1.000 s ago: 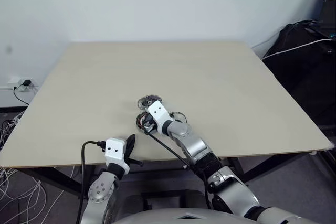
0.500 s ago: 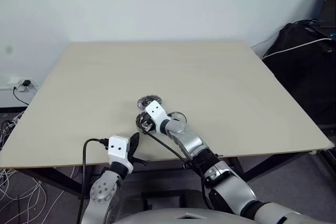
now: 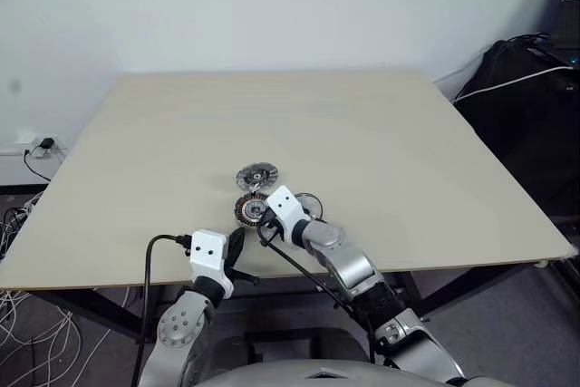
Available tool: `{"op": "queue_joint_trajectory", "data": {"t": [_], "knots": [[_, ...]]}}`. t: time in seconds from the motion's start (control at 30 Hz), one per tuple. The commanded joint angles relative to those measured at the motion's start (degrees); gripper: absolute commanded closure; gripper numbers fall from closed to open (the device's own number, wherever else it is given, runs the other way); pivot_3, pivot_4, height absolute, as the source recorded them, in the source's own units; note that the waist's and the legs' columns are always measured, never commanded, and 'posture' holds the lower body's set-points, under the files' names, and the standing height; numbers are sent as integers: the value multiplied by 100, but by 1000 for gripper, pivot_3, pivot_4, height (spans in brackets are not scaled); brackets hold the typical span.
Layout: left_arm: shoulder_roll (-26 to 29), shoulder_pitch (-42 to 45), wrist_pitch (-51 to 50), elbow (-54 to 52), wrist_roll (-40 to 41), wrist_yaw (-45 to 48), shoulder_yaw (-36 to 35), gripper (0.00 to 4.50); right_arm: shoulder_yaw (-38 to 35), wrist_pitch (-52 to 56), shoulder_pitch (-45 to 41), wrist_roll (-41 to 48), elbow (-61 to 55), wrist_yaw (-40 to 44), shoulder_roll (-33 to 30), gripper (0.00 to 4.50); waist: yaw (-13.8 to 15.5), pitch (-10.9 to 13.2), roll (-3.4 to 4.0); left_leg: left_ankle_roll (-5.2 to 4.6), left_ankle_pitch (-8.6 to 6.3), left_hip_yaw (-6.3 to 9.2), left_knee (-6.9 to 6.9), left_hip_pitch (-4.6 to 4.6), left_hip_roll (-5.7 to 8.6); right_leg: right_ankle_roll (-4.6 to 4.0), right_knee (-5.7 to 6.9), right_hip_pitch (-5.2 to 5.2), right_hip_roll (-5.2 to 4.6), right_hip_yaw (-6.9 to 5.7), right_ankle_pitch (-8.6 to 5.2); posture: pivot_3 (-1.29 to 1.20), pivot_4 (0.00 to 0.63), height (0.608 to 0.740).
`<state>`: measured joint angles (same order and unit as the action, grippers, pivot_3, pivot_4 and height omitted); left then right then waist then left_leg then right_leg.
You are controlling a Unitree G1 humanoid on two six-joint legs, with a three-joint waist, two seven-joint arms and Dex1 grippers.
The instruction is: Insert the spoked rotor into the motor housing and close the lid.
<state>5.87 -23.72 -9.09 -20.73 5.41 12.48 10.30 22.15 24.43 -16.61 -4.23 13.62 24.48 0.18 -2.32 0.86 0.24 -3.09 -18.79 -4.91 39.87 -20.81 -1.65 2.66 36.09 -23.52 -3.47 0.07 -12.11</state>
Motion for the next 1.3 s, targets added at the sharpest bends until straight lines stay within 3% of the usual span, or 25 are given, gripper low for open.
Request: {"op": "queue_joint_trajectory", "data": {"t": [0.03, 0.43, 1.03, 1.3], "knots": [[-85, 50, 257, 23, 47, -120, -170, 4500, -155, -27, -65, 94, -369, -104, 66, 4486, 0, 0, 0, 0, 0, -1, 0, 0, 0, 0, 0, 0, 0, 0, 0, 0, 0, 740], [-224, -300, 1085, 757, -286, -615, -485, 4500, -60, -376, -277, 49, -103, -262, 371, 4486, 8, 2, -3, 0, 0, -1, -1, -1, -2, -1, -2, -10, -1, -1, 0, 0, 0, 740], [-133, -250, 968, 429, -102, -241, -294, 4500, 106, -612, -517, -284, 1055, -343, 411, 4486, 2, 3, -2, 0, -1, -1, -2, -6, -1, -2, -2, -10, -3, -3, -1, 0, 0, 740], [-138, -229, 839, 322, -113, -226, -207, 4500, -182, -760, -538, -51, 628, -372, 456, 4486, -1, 2, 0, 0, -1, -1, -2, -5, -1, -2, -2, -8, -3, -3, -1, 0, 0, 740]]}}
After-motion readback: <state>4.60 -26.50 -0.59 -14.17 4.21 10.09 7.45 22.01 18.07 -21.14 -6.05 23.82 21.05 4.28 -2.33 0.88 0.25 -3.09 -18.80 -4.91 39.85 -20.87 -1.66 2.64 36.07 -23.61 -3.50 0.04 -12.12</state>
